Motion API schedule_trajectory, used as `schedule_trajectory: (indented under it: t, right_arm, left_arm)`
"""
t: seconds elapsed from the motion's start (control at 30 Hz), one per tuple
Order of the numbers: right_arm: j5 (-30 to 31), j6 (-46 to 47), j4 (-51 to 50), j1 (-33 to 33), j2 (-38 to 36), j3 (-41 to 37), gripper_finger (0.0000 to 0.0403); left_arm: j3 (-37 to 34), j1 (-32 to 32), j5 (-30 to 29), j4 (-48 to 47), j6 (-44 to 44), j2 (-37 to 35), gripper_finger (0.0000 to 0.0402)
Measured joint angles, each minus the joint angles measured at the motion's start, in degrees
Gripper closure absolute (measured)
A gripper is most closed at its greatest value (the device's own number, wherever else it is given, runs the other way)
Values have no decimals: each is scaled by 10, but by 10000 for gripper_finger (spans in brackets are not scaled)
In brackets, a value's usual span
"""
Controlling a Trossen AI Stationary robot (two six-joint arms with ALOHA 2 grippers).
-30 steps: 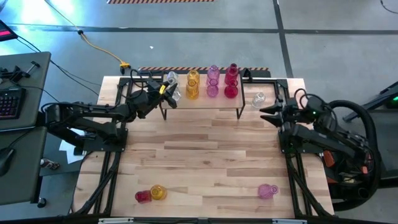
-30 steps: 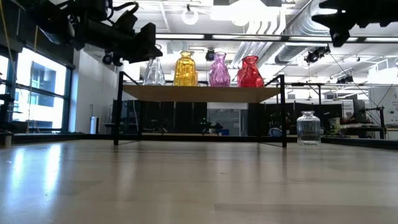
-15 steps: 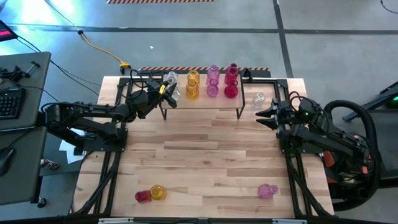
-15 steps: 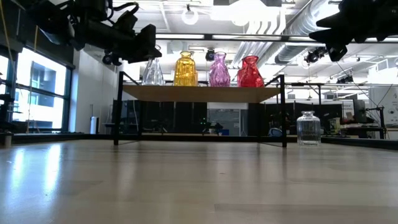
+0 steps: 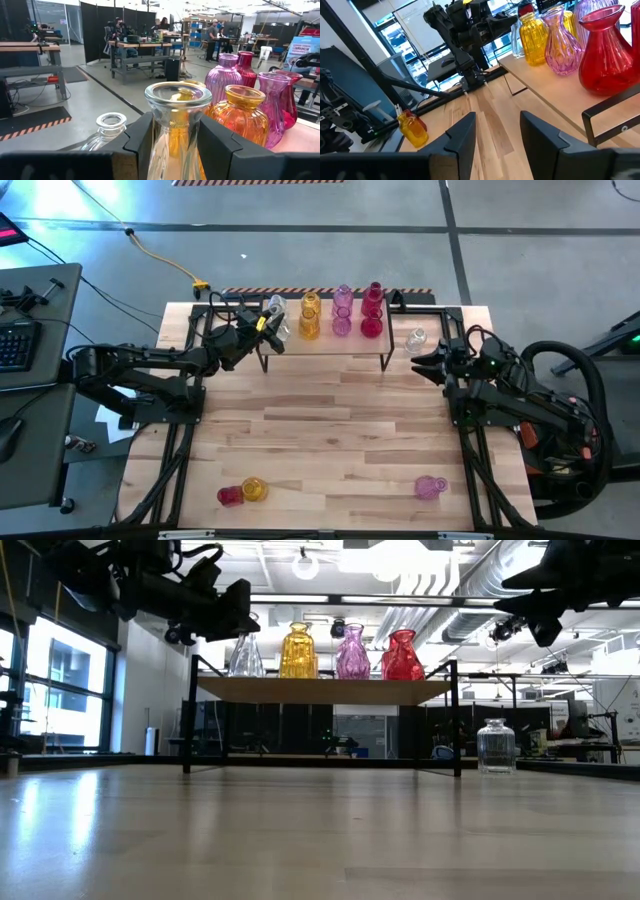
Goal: Sort vases onto shelf
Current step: Put the bottom transparent vase aligned with the other transparent vase on the shelf
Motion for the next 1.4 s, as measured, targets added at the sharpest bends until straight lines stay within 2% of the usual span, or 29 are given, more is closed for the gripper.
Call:
schedule_trajectory:
  t: [0.93, 1.13, 1.4]
  right_arm:
    - [1, 0, -1, 0, 0, 0, 268]
    - [1, 0, -1, 0, 0, 0, 268]
    - [1, 0, -1, 0, 0, 0, 268]
  left_arm:
    - [0, 6, -18, -6, 17, 0, 284]
    - [0, 11, 15, -8, 8, 0, 284]
    - [0, 11, 19, -11, 4, 0, 284]
